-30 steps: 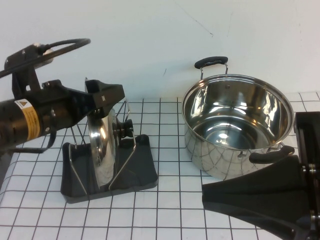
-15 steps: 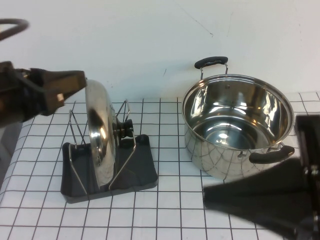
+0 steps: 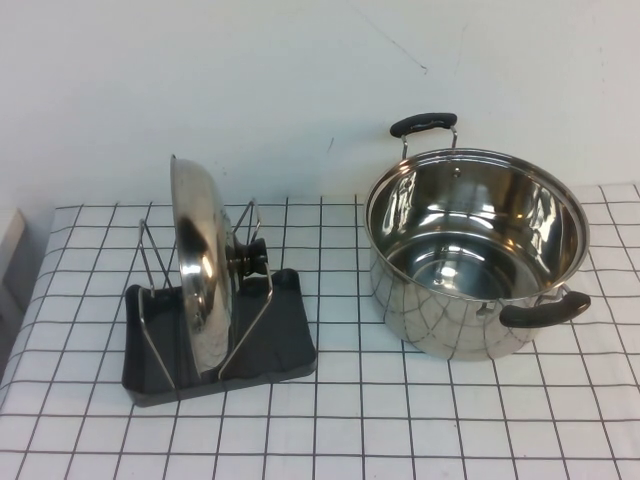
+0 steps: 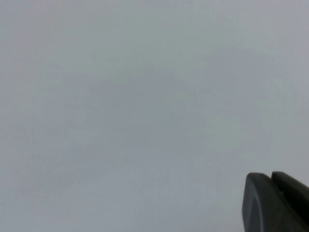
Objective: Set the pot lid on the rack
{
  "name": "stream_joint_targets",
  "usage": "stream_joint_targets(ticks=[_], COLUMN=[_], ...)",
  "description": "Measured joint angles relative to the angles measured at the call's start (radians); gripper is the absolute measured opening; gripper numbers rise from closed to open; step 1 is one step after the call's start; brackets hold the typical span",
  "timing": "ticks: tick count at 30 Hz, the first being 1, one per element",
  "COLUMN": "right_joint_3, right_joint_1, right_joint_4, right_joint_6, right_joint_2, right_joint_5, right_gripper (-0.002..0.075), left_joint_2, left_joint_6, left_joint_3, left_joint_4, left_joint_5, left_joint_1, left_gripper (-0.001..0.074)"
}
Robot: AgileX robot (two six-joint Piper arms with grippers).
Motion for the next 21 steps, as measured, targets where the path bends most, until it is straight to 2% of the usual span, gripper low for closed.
stream_joint_targets(ticks=[2, 5, 7, 13, 16, 21], right_joint_3=[-0.005, -0.005, -0.005, 0.014, 0.08, 0.269], right_joint_1=[-0.002, -0.002, -0.002, -0.002, -0.002, -0.002], right_joint_4=[0.204, 0.439, 0.556, 0.931, 1.074, 1.248], right_joint_6=[-0.255, -0.399, -0.429, -0.444, -0.444, -0.444], right_joint_2=[0.0, -0.029, -0.076, -0.351, -0.459, -0.545], right_joint_5=[0.264, 0.499, 0.544, 0.478, 0.367, 0.18], right_gripper=[0.0, -0.0001, -0.0001, -0.0001, -0.0001, -0.0001], left_joint_2=[-0.005, -0.01, -0.012, -0.013, -0.035, -0.119], left_joint_6=[0.037, 0.04, 0.011, -0.157, -0.229, -0.299], left_joint_3=[0.021, 0.077, 0.122, 0.203, 0.204, 0.204], left_joint_4=[-0.013, -0.053, -0.057, 0.003, 0.008, 0.008], left_joint_5=[0.124, 0.199, 0.119, -0.411, -0.535, -0.607], left_joint_1=[0.002, 0.009, 0.008, 0.008, 0.008, 0.008], left_gripper=[0.0, 0.0, 0.0, -0.0001, -0.0001, -0.0001])
